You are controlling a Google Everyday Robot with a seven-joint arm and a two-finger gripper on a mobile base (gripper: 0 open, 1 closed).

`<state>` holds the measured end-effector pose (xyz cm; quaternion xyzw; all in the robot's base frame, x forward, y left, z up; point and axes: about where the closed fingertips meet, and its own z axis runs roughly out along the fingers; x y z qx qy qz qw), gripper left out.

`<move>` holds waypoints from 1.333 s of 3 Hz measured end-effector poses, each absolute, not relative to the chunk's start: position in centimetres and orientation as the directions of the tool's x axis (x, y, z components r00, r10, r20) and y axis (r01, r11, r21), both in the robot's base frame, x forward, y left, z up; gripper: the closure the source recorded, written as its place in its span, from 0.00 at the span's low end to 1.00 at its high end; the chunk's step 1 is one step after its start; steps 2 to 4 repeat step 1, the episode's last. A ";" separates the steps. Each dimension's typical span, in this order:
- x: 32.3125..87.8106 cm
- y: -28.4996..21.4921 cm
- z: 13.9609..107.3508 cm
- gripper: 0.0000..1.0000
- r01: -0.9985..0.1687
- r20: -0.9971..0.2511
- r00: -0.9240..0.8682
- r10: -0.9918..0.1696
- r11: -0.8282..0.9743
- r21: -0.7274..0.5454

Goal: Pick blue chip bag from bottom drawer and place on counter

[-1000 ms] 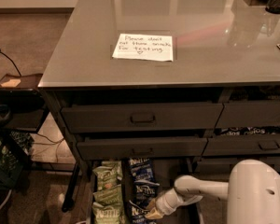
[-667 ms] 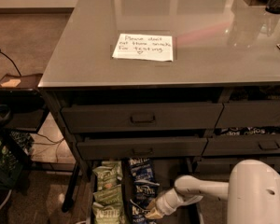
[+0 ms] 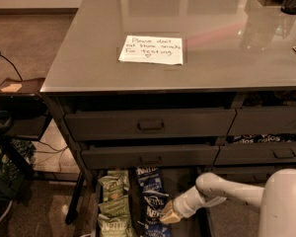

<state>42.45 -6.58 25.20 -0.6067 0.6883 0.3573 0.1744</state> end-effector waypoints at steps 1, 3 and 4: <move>44.1 -7.8 30.1 1.00 -0.956 -0.645 -0.228 -0.730 0.044 0.289; 44.1 -7.8 30.1 1.00 -0.956 -0.645 -0.228 -0.730 0.044 0.289; 44.1 -7.8 30.1 1.00 -0.956 -0.645 -0.228 -0.730 0.044 0.289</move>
Offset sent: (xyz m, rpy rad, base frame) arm 0.0000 0.0000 0.0000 0.0000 0.0000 0.0000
